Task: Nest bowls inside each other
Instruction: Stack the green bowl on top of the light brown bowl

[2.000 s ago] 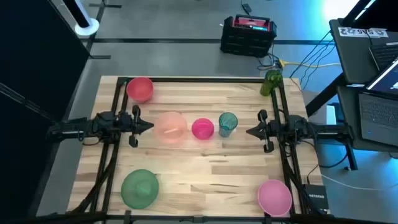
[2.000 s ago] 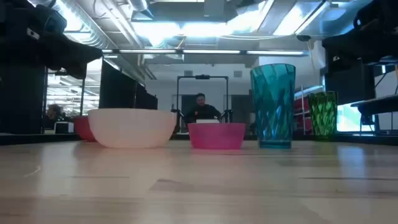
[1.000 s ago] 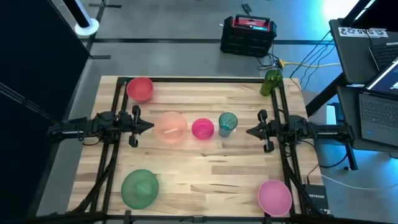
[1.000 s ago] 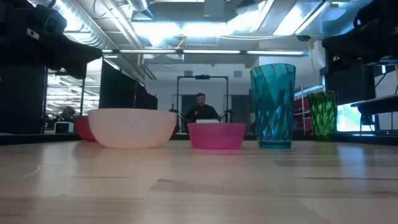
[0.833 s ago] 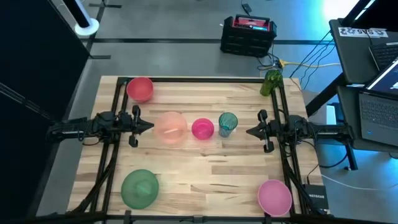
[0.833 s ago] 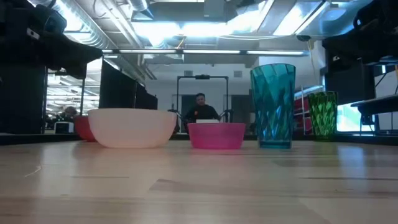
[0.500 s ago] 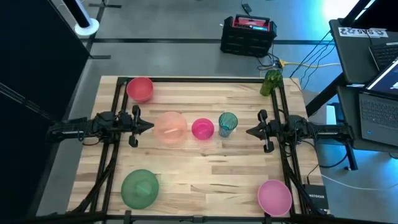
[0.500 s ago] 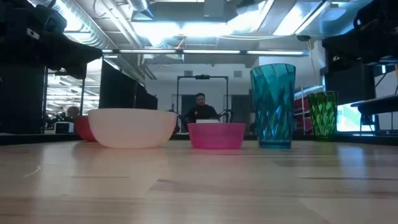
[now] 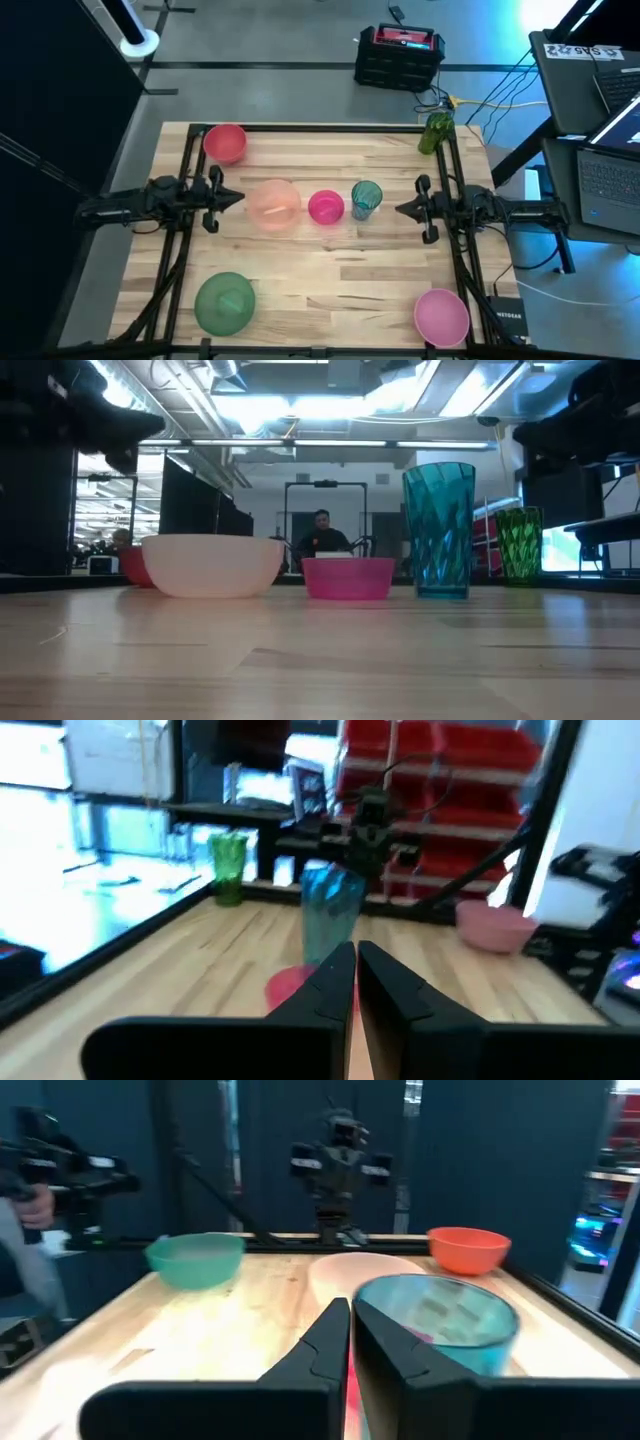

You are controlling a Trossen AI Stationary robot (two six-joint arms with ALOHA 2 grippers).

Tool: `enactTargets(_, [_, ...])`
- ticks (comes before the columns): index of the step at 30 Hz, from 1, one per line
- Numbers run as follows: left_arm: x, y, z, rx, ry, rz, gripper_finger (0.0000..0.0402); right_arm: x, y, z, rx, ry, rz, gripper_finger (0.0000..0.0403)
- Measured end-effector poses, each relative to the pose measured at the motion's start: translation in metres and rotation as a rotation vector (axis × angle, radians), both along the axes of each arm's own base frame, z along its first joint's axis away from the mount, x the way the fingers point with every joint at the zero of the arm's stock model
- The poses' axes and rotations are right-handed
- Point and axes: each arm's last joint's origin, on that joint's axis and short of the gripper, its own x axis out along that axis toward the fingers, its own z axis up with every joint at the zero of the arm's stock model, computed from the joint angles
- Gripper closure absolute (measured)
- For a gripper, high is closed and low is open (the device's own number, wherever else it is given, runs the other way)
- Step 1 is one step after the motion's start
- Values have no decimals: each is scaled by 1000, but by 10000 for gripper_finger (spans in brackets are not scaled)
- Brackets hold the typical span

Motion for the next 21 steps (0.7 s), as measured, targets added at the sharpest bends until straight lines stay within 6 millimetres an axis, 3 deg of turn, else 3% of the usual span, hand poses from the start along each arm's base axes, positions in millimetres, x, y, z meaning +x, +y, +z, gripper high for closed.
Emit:
enactTargets(4, [0, 5, 24, -42, 237, 78, 398, 0, -1, 0, 0, 3, -26, 402])
enactTargets(9, [17, 9, 92, -71, 266, 80, 357, 0, -1, 0, 1, 3, -25, 402])
enactTargets(11, [29, 6, 115, -69, 294, -10, 340, 0, -1, 0, 1, 3, -25, 402])
enactTargets(21, [73, -55, 139, 13, 834, -503, 303, 0, -1, 0, 1, 3, -26, 402])
